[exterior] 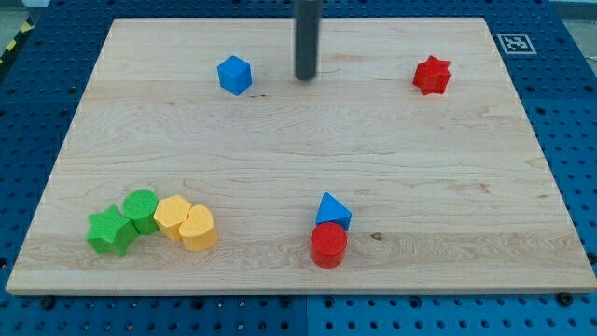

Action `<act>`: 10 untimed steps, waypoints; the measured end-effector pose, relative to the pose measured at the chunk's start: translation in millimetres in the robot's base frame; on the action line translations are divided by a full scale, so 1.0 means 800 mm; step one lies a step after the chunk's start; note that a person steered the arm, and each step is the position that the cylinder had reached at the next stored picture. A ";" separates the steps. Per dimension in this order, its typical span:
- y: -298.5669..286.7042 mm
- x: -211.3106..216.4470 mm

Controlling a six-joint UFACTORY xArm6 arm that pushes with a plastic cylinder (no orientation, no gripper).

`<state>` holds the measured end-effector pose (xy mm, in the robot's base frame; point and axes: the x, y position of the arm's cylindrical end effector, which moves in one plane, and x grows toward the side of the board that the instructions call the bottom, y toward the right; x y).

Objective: Move blue cube closer to blue triangle

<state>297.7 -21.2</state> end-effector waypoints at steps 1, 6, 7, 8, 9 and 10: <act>-0.095 -0.047; -0.117 0.036; -0.080 0.039; -0.050 0.042; -0.020 0.050; -0.003 0.050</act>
<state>338.0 -23.9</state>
